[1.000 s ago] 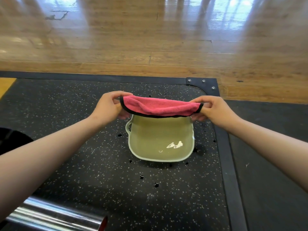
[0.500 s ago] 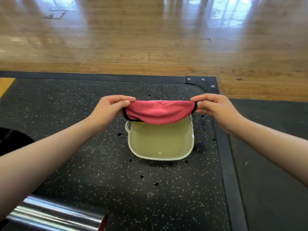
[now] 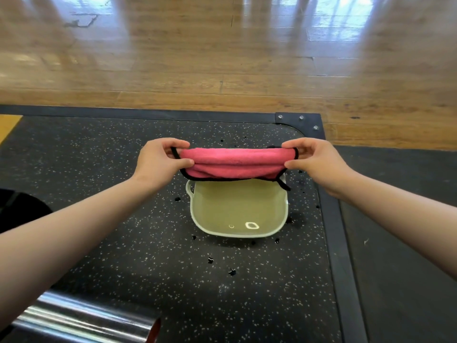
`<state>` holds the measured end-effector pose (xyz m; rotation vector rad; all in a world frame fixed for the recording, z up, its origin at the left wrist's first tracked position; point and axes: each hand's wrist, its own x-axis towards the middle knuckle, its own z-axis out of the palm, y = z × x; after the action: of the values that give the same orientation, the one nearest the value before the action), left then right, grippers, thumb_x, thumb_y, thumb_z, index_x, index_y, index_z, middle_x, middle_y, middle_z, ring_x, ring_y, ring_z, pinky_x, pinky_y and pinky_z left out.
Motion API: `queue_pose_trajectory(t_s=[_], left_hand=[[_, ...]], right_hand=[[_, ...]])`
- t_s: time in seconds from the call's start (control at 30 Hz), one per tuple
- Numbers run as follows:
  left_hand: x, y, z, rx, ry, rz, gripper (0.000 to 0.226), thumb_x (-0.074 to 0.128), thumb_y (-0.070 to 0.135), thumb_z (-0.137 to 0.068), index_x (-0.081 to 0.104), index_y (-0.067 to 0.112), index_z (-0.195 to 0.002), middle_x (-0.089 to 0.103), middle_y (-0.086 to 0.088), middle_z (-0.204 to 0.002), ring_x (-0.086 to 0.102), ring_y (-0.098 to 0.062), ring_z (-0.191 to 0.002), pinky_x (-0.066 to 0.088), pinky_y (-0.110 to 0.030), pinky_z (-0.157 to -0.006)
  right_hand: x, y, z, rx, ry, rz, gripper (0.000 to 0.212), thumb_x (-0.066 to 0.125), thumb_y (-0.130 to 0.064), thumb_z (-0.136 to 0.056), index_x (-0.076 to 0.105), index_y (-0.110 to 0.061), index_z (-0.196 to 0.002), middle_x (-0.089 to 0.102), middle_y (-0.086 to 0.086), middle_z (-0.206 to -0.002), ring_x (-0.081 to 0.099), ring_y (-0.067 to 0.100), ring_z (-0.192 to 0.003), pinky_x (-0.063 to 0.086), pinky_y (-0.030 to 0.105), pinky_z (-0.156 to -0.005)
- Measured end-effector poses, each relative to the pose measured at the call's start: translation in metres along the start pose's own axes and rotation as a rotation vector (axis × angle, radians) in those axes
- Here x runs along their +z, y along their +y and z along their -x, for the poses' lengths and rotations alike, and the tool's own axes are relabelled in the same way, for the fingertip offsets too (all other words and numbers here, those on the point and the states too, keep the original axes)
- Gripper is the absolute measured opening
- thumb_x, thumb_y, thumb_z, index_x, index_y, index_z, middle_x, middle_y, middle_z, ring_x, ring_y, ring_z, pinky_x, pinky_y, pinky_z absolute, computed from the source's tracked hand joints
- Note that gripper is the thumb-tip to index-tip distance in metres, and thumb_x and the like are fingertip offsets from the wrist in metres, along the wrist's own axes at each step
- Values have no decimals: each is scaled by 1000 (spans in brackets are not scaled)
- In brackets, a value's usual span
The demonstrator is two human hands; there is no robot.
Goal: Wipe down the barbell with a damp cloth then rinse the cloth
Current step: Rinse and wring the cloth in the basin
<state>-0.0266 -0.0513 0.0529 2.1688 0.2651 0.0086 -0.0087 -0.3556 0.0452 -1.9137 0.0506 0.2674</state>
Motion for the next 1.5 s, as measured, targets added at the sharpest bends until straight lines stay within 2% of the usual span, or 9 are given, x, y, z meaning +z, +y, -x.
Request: queue_pose_trajectory(t_s=[0.13, 0.3, 0.47, 0.6, 0.77, 0.9, 1.17, 1.33, 1.5], left_hand=[[2, 4, -3, 92, 44, -145, 10, 77, 14, -75, 68, 17, -75, 61, 10, -66, 48, -2, -55, 35, -8, -52], [3, 5, -2, 78, -24, -33, 18, 68, 12, -84, 56, 11, -70, 51, 8, -76, 45, -3, -70, 33, -5, -59], [6, 1, -8, 54, -83, 32, 18, 66, 12, -86, 55, 14, -72, 43, 2, -63, 34, -5, -52, 28, -17, -49], [6, 1, -11, 57, -96, 61, 19, 66, 8, -85, 55, 11, -70, 43, -2, -62, 33, -2, -46, 27, -15, -46], [4, 6, -9, 9, -270, 257, 13, 61, 13, -65, 48, 14, -62, 65, -2, -91, 56, -5, -78, 39, -20, -73], [6, 3, -6, -13, -414, 242, 19, 69, 23, -50, 54, 18, -61, 60, -8, -72, 51, -8, -63, 37, -19, -60], [38, 9, 1, -308, -555, 505, 28, 58, 27, -93, 56, 19, -120, 63, -6, -90, 58, -20, -71, 47, -31, -68], [46, 17, 5, -302, -723, 461, 36, 57, 15, -86, 59, 1, -119, 55, -14, -106, 44, -26, -94, 42, -37, -84], [47, 28, 10, -323, -679, 762, 24, 56, 16, -82, 63, 4, -102, 65, -8, -89, 55, -21, -81, 48, -33, -81]], right_hand=[[1, 1, -3, -76, 66, 214, 16, 70, -3, -83, 71, -18, -88, 67, 4, -75, 51, 1, -54, 39, 10, -52], [-1, -4, -4, -132, 70, 295, 12, 64, -19, -91, 66, -15, -79, 52, -4, -67, 43, 0, -52, 34, 16, -52], [4, -3, -9, -37, 24, 90, 17, 52, -19, -97, 53, -18, -81, 54, 7, -81, 52, 16, -75, 51, 51, -80], [6, -9, -6, -25, -8, -22, 15, 48, -19, -100, 54, -19, -86, 64, 6, -94, 63, 25, -96, 53, 49, -90], [10, -12, -5, -26, -38, -125, 19, 45, -18, -102, 54, -24, -87, 61, -4, -91, 57, 11, -91, 53, 49, -91], [19, -24, -4, 9, -156, -388, 20, 39, -18, -104, 52, -26, -91, 58, -9, -91, 52, 11, -91, 49, 46, -80], [46, -47, -6, 166, -417, -839, 21, 32, -27, -105, 49, -26, -92, 62, -2, -95, 57, 21, -96, 49, 58, -87], [62, -47, -11, 160, -473, -779, 10, 42, -23, -102, 50, -21, -107, 60, 4, -105, 57, 21, -96, 51, 46, -83], [69, -44, -10, 232, -80, -565, 72, 73, -10, -83, 29, -20, -140, 59, 14, -120, 64, 21, -93, 54, 40, -90]])
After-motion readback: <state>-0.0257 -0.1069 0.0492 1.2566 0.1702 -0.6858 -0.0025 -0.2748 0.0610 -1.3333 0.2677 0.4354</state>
